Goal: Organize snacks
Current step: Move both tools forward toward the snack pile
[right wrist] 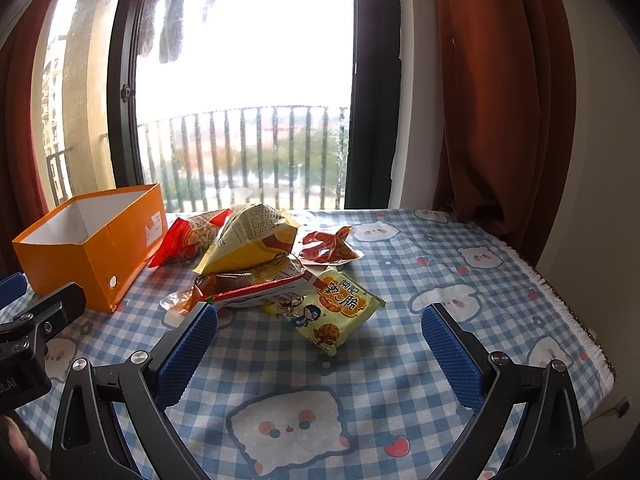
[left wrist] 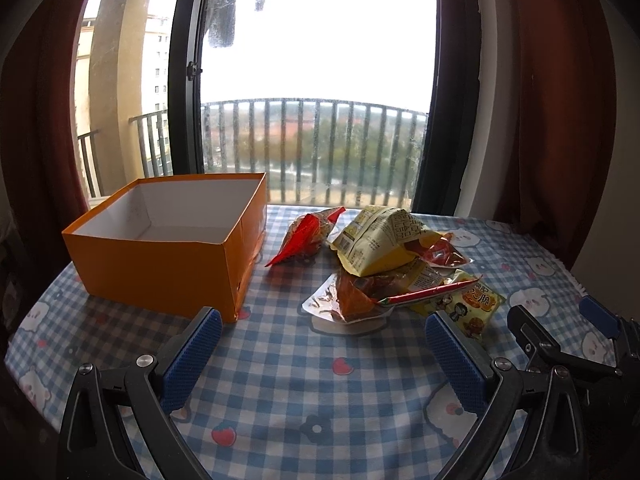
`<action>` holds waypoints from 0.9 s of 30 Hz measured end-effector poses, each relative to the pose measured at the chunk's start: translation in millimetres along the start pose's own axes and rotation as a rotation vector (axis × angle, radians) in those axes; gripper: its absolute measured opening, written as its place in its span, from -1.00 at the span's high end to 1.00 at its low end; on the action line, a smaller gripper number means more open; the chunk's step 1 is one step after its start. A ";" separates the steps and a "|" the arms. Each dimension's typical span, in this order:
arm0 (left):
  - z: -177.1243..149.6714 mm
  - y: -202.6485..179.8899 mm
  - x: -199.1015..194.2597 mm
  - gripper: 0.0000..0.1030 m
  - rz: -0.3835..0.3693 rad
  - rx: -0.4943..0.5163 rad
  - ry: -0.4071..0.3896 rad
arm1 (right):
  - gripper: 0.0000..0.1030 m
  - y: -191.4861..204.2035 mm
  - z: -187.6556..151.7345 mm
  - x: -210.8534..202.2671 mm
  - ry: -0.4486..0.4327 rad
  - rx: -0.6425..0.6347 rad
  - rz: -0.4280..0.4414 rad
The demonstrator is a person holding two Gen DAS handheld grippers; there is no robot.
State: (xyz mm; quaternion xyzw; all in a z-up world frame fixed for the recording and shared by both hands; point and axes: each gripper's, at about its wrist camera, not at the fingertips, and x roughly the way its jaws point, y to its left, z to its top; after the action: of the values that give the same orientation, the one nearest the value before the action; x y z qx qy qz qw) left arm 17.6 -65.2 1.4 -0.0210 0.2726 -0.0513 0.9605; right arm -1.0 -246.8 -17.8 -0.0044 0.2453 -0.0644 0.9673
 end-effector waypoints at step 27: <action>46.0 -44.1 122.3 -0.99 -0.017 0.083 0.160 | -1.00 11.9 6.1 113.8 0.203 -0.049 0.064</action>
State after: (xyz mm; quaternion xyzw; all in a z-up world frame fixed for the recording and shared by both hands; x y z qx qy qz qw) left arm 141.4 -121.9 -20.2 0.0208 0.3460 -0.0723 0.9352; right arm 102.5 -249.5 -66.8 -0.0138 0.3436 -0.0276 0.9386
